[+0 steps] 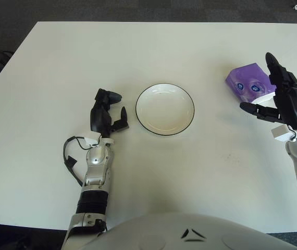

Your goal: Put the tissue paper into the plate.

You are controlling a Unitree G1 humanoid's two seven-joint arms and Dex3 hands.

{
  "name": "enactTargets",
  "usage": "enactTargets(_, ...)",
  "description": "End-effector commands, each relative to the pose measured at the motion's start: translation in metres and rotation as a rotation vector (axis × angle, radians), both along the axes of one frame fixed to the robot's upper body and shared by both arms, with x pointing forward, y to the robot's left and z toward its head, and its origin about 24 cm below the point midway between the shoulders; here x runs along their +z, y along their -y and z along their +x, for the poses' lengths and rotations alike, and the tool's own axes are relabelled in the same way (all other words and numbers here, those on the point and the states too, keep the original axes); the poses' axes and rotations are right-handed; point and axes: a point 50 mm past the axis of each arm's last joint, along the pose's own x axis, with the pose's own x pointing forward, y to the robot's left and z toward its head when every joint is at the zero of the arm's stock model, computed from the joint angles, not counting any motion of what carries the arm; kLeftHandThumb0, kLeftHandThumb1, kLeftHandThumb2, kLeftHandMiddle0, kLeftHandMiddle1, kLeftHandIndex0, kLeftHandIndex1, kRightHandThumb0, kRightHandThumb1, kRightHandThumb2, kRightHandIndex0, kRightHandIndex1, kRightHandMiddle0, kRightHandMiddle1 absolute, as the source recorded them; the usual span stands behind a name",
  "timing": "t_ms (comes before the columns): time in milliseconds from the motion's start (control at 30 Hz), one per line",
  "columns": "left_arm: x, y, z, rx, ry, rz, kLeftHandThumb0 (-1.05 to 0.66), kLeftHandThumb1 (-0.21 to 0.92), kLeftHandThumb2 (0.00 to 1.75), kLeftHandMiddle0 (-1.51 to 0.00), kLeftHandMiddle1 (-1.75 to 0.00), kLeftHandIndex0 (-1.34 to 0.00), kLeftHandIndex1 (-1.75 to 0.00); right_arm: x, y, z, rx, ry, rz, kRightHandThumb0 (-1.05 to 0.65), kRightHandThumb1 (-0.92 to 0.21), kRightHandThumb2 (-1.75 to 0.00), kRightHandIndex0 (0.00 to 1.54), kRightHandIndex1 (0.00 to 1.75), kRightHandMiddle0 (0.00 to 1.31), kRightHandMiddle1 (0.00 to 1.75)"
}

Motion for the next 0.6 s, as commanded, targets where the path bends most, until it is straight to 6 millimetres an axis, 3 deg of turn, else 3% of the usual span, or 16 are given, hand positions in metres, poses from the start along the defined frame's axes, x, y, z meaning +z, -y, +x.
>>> enactTargets(0, -0.038, 0.002, -0.019, 0.013, -0.171, -0.021, -0.01, 0.31, 1.34, -0.61, -1.74, -0.39, -1.75, 0.012, 0.007, 0.004, -0.031, 0.011, -0.027, -1.05, -0.8, -0.3, 0.0, 0.0, 0.0, 0.0)
enactTargets(333, -0.038, 0.003, -0.019, 0.022, -0.173, -0.02, -0.01, 0.29, 1.36, -0.63, -1.73, -0.41, -1.75, 0.026, 0.013, 0.008, -0.072, -0.036, -0.045, -1.05, -0.8, -0.28, 0.0, 0.0, 0.0, 0.0)
enactTargets(567, -0.037, 0.002, -0.02, 0.027, -0.169, -0.015, -0.01, 0.31, 1.33, -0.63, -1.7, -0.39, -1.75, 0.049, 0.022, 0.024, -0.06, -0.108, -0.187, -1.05, -0.83, -0.28, 0.0, 0.0, 0.0, 0.0)
